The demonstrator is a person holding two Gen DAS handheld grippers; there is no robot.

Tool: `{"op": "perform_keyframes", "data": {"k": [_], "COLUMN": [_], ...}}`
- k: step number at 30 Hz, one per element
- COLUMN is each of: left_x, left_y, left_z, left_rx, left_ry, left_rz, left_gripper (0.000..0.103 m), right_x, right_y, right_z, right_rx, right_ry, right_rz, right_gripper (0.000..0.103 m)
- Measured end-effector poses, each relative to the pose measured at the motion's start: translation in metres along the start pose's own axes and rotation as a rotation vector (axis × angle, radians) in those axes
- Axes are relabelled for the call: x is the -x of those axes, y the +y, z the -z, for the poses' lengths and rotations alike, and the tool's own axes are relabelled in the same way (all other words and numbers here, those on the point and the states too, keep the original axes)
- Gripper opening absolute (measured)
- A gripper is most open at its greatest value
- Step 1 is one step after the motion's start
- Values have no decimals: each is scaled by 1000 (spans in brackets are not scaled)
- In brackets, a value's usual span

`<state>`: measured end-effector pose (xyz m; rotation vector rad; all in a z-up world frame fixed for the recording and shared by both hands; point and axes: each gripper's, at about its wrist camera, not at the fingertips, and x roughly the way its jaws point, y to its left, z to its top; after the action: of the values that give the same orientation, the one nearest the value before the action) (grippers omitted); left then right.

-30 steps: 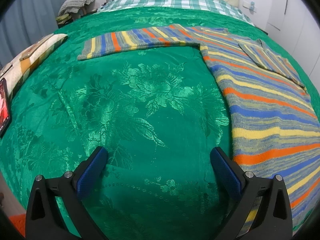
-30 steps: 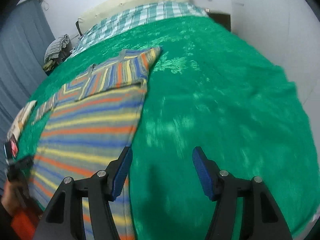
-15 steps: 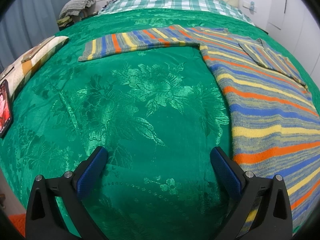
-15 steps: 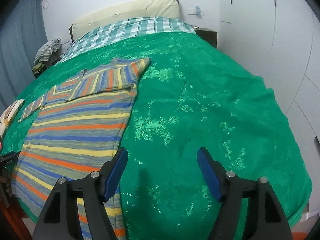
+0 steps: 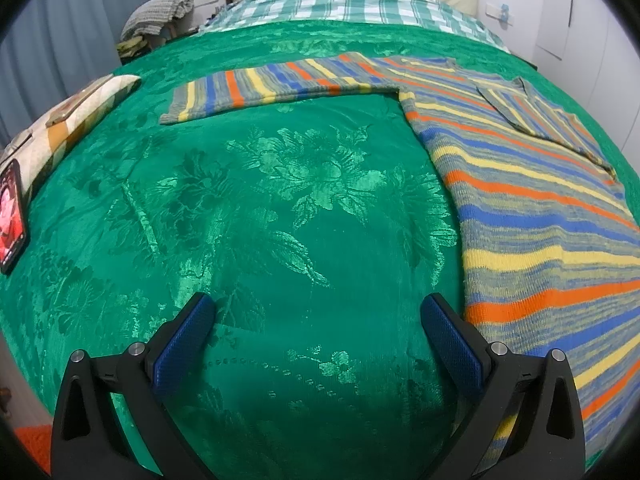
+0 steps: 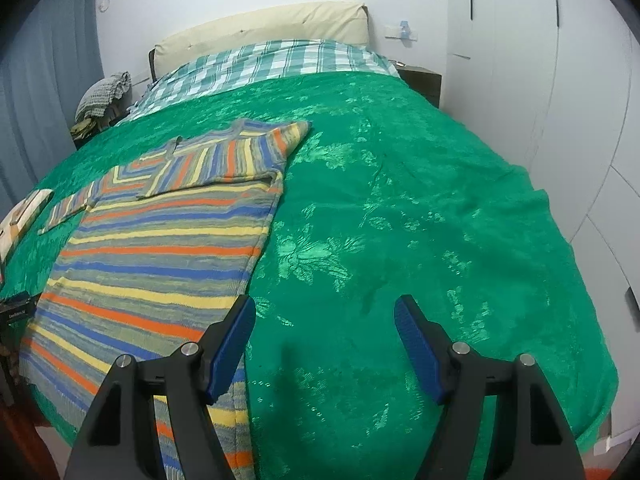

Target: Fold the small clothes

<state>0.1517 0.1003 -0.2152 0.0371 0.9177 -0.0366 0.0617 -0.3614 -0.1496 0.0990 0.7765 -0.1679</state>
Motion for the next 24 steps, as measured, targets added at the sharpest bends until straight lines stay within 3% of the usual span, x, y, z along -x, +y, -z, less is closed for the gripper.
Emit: {"op": "perform_keyframes", "data": {"k": [14, 16, 18, 20, 22, 24], "left_x": [1, 7, 19, 32, 35, 25], "left_y": [0, 3, 13, 33, 69, 105], "left_z": [-1, -6, -11, -22, -45, -69], "left_rx": [0, 13, 67, 155, 292, 424], "left_ry": [12, 45, 35, -24, -83, -87], "left_rz": [3, 39, 126, 215, 262, 290], "left_gripper": [102, 102, 102, 102, 102, 102], "right_x": [-8, -9, -9, -7, -6, -9], "right_y": [2, 4, 5, 6, 5, 4], "right_z": [3, 3, 4, 3, 2, 1], "right_rx": [8, 15, 19, 21, 16, 9], "right_ry": [30, 33, 33, 27, 23, 27], "right_rz": [-2, -3, -5, -8, -18, -31], "right_gripper": [72, 72, 72, 72, 72, 72]}}
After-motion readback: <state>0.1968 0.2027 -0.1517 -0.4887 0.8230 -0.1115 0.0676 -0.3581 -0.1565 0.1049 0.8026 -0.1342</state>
